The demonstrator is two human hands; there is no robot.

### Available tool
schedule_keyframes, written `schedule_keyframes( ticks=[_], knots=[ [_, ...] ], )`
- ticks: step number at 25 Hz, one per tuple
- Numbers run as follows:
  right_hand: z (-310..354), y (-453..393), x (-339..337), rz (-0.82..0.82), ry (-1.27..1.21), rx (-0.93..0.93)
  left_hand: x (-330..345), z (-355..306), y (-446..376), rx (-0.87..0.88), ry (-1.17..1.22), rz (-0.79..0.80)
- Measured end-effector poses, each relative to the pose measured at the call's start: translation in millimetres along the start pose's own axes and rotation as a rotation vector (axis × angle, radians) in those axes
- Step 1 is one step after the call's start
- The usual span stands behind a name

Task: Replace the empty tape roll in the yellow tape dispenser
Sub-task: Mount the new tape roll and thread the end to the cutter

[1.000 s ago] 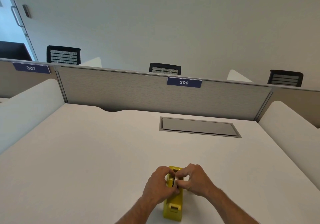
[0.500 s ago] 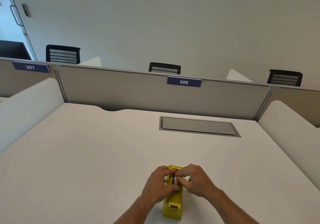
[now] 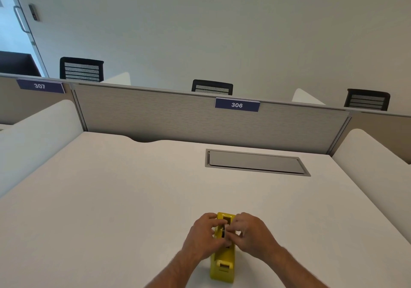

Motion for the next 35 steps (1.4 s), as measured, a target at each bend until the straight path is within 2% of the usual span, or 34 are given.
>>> schedule_keyframes(
  ticks=[12,23,35],
  knots=[
    [15,0,-1,0.0,0.196,-0.133,-5,-6,0,0.013,-0.08,0.02],
    [8,0,7,0.092,0.224,-0.067,-6,-8,2,0.024,-0.055,0.008],
    [11,-5,-2,0.096,0.287,0.012,-4,-6,0,0.017,-0.082,0.009]
  ],
)
Point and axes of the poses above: each hand's wrist, its own y-axis away from the middle knuckle, its own x-axis out of the palm, z = x × y, the point moved 6 cm from there along -y, towards the middle knuckle, and after that the axes turned 2 degrees about -z, right-handed, at the moved point
